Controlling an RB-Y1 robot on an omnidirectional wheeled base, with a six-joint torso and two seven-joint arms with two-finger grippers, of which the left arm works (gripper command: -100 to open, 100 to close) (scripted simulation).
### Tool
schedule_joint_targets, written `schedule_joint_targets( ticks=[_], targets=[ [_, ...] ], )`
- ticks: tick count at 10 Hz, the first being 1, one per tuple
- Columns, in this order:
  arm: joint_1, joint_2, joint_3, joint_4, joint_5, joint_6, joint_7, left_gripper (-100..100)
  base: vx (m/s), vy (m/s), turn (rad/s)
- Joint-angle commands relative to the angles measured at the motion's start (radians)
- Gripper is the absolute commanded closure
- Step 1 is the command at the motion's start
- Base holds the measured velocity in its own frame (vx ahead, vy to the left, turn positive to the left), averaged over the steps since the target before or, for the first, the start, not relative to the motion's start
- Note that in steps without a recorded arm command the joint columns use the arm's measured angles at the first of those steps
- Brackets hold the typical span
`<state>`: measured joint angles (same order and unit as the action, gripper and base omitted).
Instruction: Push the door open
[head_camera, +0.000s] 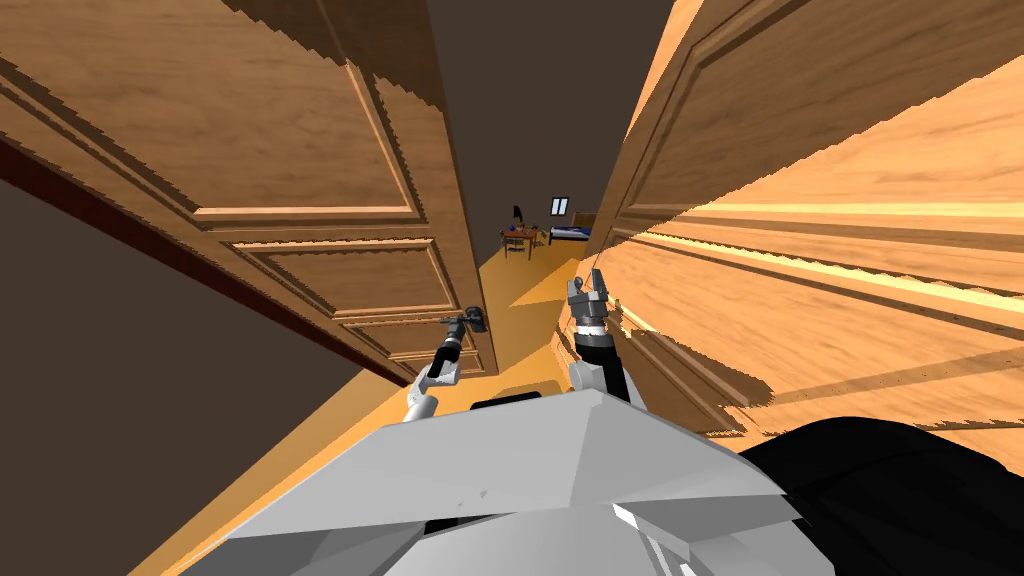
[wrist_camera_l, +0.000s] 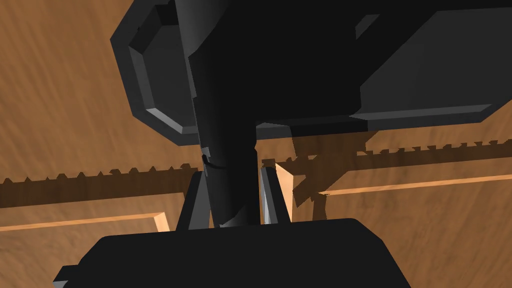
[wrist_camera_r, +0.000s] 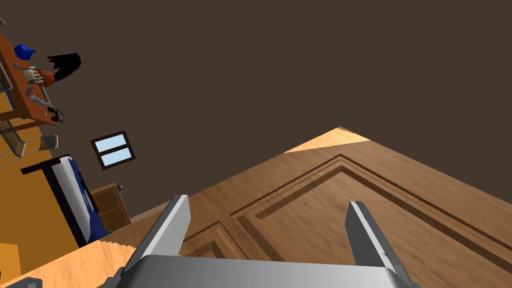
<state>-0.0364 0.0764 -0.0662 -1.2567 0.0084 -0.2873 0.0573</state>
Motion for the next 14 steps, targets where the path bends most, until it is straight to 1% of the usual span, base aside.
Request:
schedule_joint_targets(
  ticks=[1,2,5,8,9,10,14],
  targets=[
    [0.0,0.002,0.035,-0.011,0.003,0.008,-0.007,100,0.127,-0.115,0.054],
    [-0.002,0.0,0.043,-0.008,0.004,0.008,-0.009,100,0.153,-0.124,0.087],
    [-0.012,-0.012,0.086,0.005,0.008,0.011,-0.019,100,0.158,-0.157,0.096],
    [-0.018,-0.021,0.113,0.014,0.011,0.012,-0.025,100,0.173,-0.105,0.061],
    [-0.014,-0.019,0.109,0.017,0.011,0.013,-0.023,100,0.073,-0.039,0.032],
    [-0.014,-0.01,0.113,0.013,0.018,0.012,-0.034,100,0.124,0.032,0.092],
    [-0.011,0.003,0.116,0.008,0.036,0.013,-0.061,100,0.201,0.012,0.119]
  ],
)
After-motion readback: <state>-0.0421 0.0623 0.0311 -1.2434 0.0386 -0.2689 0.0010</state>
